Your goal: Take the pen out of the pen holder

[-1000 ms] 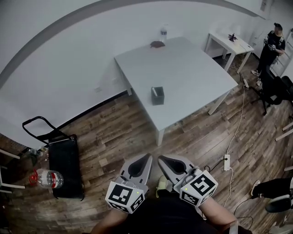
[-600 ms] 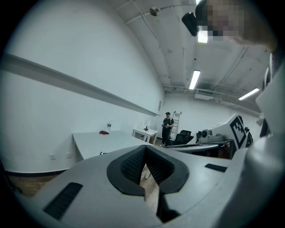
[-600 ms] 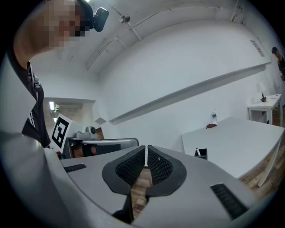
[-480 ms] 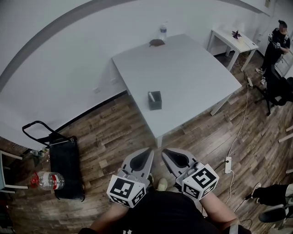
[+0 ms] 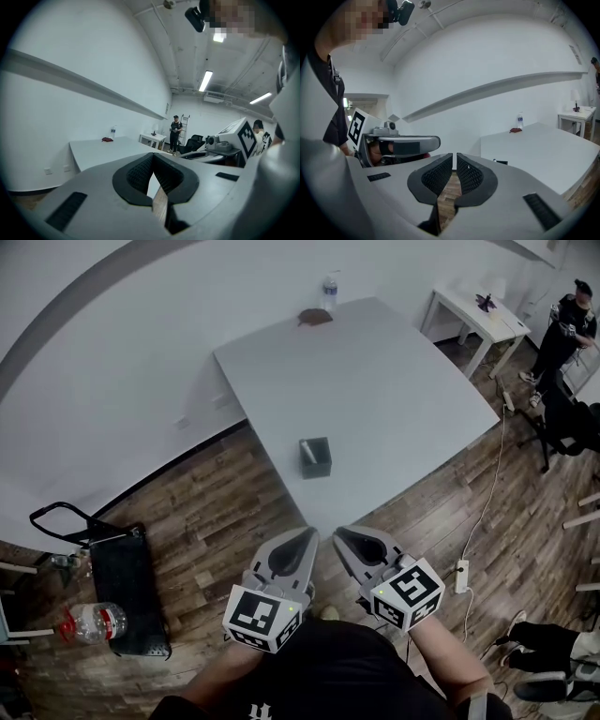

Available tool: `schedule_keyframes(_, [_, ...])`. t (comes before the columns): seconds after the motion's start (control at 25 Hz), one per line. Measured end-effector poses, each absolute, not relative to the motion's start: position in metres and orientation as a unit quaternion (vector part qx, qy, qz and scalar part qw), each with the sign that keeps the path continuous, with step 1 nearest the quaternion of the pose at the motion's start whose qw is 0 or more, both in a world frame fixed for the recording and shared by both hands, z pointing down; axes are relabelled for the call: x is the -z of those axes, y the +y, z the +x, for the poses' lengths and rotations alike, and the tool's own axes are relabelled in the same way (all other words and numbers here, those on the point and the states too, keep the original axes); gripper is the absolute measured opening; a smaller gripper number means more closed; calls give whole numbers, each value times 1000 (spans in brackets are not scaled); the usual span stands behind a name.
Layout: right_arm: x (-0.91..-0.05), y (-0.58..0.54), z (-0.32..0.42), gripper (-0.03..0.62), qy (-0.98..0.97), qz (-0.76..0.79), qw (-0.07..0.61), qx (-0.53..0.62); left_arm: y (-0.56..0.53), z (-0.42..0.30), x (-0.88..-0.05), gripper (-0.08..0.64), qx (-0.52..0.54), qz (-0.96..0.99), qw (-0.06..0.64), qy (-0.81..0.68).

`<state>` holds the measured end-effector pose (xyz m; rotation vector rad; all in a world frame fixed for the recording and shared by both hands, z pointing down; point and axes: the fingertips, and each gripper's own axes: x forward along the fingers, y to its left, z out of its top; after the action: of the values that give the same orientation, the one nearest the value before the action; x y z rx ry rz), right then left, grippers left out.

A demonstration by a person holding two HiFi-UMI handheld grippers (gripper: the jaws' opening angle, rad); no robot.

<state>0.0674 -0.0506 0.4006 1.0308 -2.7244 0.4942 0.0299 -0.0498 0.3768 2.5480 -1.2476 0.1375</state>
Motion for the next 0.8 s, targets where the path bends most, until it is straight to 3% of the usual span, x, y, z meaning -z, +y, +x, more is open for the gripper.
schedule_keyframes(0.28, [-440, -144, 53, 14, -904, 363, 140, -178, -122, 5, -394, 7, -57, 886, 171, -426])
schedule_keyframes(0.52, [-498, -217, 40, 61, -885, 365, 224, -184, -173, -11, -418, 6, -66, 885, 195, -417])
schedule_keyframes(0.8, [-563, -269, 29, 66, -862, 356, 302, -197, -211, -25, -440, 6, -67, 875, 229, -422])
